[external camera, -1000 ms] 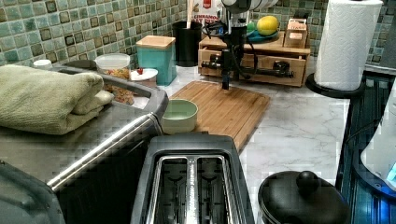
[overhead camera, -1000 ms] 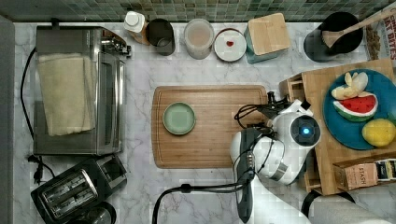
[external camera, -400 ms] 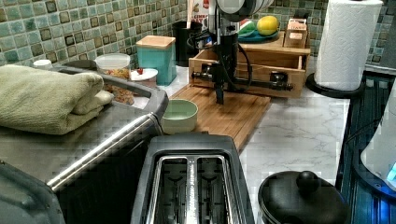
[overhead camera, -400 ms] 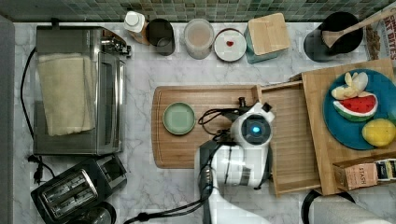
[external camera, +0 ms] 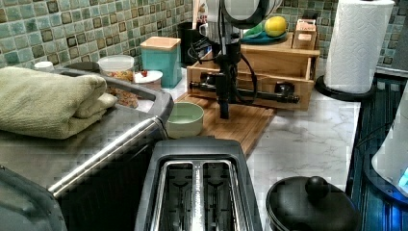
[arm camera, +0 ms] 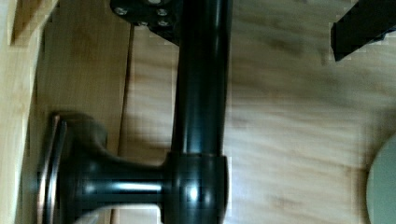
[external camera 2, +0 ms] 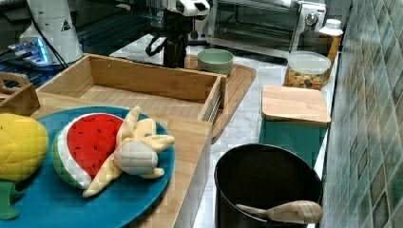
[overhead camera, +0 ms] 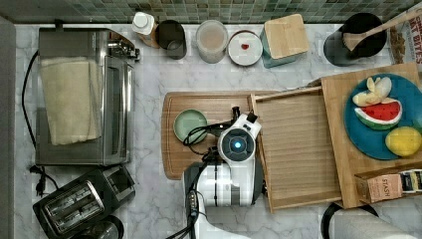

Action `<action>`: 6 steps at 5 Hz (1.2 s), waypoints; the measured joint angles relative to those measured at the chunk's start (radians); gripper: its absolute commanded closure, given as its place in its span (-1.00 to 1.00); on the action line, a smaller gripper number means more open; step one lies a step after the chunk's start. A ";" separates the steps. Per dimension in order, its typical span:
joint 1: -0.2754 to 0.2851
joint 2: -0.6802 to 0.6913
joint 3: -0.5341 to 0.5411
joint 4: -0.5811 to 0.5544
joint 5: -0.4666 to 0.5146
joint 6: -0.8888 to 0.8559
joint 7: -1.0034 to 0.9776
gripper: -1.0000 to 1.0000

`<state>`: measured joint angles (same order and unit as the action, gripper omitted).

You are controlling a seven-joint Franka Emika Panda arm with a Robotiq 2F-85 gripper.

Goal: Open the drawer.

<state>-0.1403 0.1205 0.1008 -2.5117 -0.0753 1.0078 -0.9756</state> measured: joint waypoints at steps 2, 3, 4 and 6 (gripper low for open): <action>-0.011 -0.012 -0.001 -0.002 0.057 -0.007 0.000 -1.00; -0.012 -0.012 0.000 -0.004 0.072 -0.003 0.000 -1.00; -0.014 -0.015 0.000 -0.004 0.074 -0.004 0.000 -1.00; -0.014 -0.016 0.000 -0.004 0.074 -0.008 -0.001 -1.00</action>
